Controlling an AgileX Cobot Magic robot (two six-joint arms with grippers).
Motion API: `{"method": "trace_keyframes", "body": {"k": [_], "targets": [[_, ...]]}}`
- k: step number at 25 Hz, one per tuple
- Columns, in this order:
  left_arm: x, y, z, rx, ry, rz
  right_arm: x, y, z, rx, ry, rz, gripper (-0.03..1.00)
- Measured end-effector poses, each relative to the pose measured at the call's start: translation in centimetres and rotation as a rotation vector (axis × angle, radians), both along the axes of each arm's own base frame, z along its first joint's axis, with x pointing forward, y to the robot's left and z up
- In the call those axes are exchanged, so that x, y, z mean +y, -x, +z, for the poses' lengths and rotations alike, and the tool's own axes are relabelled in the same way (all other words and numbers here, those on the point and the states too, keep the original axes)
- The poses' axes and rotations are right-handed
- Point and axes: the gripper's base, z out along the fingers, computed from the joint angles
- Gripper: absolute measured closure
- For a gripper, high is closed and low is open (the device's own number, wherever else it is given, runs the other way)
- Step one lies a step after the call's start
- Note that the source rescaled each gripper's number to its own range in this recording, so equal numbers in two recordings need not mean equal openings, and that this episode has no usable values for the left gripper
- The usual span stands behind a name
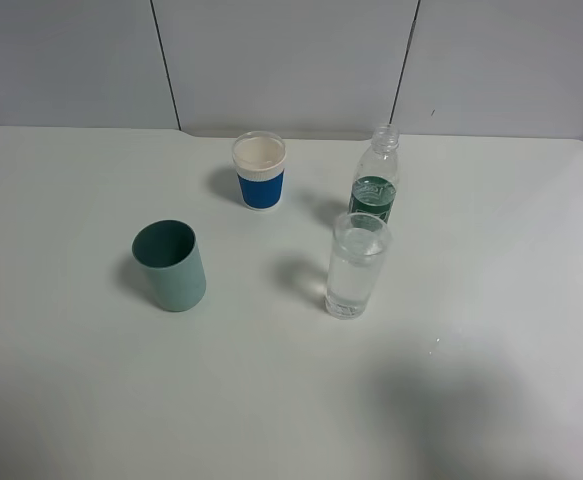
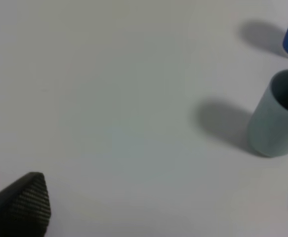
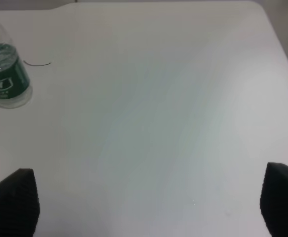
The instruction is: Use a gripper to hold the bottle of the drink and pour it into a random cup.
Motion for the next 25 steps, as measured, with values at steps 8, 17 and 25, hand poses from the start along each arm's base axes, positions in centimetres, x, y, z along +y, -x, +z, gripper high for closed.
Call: {"method": "trace_keyframes", "body": {"k": [8, 17, 25], "targets": [[0.0, 0.0, 0.0, 0.0, 0.0, 0.0, 0.01, -0.34, -1.26, 0.04, 0.003, 0.005, 0.09], [0.0, 0.0, 0.0, 0.0, 0.0, 0.0, -0.06, -0.34, -1.28, 0.04, 0.01, 0.0, 0.09], [-0.01, 0.0, 0.0, 0.0, 0.001, -0.001, -0.06, -0.34, -1.28, 0.04, 0.01, 0.0, 0.09]]}}
